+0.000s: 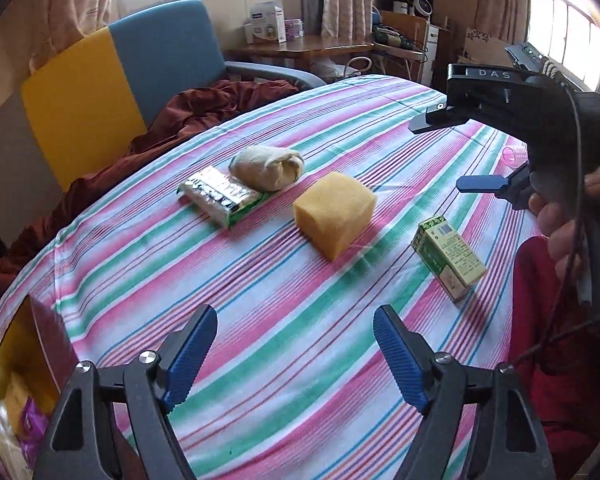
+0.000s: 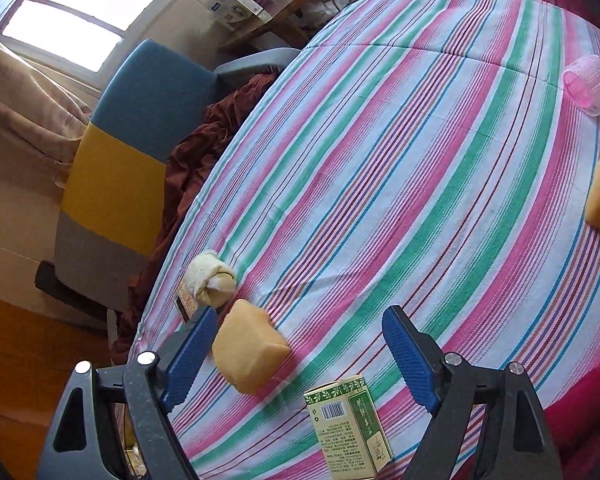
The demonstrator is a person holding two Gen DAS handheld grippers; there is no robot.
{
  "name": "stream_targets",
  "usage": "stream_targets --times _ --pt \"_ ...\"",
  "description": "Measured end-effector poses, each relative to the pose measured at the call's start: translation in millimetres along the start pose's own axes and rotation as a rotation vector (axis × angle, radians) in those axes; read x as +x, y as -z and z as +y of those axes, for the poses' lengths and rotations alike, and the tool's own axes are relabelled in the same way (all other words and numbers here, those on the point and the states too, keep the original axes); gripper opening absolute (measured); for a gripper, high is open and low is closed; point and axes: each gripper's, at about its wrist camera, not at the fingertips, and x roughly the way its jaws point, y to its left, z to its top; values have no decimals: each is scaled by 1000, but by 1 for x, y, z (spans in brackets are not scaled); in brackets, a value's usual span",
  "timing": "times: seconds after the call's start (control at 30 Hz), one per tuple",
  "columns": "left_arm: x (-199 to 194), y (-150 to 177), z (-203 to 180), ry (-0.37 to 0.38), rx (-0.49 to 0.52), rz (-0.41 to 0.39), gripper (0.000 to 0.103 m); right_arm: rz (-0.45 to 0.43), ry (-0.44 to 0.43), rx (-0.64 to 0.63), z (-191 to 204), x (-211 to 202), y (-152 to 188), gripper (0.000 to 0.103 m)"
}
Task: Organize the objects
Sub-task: 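Move both tools back over the remaining items on the table, then grasp the yellow sponge with left tool while right tool grasps the green medicine box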
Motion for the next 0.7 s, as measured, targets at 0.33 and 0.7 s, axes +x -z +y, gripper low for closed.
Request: stream_targets --times 0.33,0.7 --pt "59 -50 -16 60 160 6 91 44 -53 22 -2 6 0 88" --pt "117 -72 -22 124 154 72 71 64 -47 36 -3 12 -1 88"
